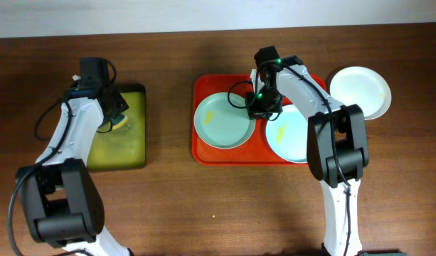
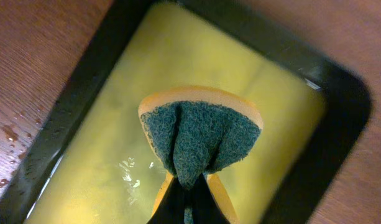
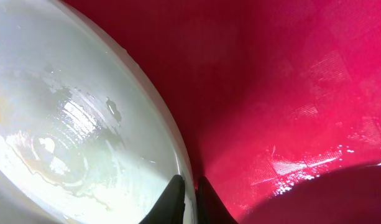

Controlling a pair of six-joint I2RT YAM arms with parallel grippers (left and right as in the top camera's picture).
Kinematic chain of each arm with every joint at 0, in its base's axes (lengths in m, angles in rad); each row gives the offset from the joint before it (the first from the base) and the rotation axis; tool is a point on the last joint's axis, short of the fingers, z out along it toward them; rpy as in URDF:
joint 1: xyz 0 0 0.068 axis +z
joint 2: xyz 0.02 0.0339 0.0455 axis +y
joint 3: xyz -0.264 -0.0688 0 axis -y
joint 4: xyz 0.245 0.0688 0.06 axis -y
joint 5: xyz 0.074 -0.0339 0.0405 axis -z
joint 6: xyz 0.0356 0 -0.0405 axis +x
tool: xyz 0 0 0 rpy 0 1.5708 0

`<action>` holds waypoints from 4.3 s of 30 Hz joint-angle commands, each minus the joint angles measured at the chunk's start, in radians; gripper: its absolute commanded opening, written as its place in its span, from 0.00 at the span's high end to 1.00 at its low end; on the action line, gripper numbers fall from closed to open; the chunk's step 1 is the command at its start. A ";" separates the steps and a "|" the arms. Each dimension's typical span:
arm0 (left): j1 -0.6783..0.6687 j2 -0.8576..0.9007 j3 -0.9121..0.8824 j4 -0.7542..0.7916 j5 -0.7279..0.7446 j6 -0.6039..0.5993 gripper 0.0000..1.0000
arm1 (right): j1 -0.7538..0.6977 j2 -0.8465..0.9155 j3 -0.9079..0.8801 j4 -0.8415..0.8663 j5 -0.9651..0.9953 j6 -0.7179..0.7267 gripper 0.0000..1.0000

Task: Clean dirty plates on tray and stack at the side
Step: 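Dip the sponge in the soapy tray and lift it with the left gripper, then scrub the pale green plate with the sponge in the left gripper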

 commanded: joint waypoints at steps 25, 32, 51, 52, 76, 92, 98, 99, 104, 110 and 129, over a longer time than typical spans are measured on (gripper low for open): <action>-0.320 -0.122 -0.007 -0.028 0.187 0.035 1.00 | 0.016 0.019 -0.006 -0.014 -0.016 0.133 0.58; -0.320 -0.122 -0.007 -0.040 0.187 0.035 1.00 | 0.018 0.019 -0.006 -0.114 -0.021 0.172 0.01; -0.320 -0.122 -0.007 -0.055 0.187 0.039 1.00 | 0.162 0.019 -0.023 -0.054 0.222 0.663 0.34; -0.320 -0.122 -0.007 -0.055 0.187 0.039 1.00 | 0.161 0.019 -0.047 -0.039 0.245 0.687 0.34; -0.458 -0.122 -0.007 0.076 0.281 0.038 1.00 | 0.093 0.019 -0.053 -0.075 0.298 0.037 0.94; -0.548 0.055 -0.007 0.179 0.290 0.026 1.00 | 0.037 0.019 -0.018 -0.129 0.102 0.145 0.96; -0.567 0.151 -0.007 0.248 0.288 -0.048 1.00 | 0.037 0.019 -0.018 -0.103 0.103 0.158 0.96; -0.568 0.169 -0.007 0.258 0.288 -0.049 1.00 | 0.037 0.019 -0.018 -0.101 0.103 0.157 0.96; -0.572 0.220 -0.007 0.228 0.051 -0.039 1.00 | 0.037 0.019 -0.018 -0.101 0.106 0.157 0.96; -0.576 0.158 0.028 0.127 -0.148 0.053 1.00 | 0.037 0.019 -0.018 -0.090 0.106 0.157 0.96; -0.594 0.100 0.055 0.027 -0.130 0.019 1.00 | 0.037 0.019 -0.020 -0.085 0.106 0.157 0.95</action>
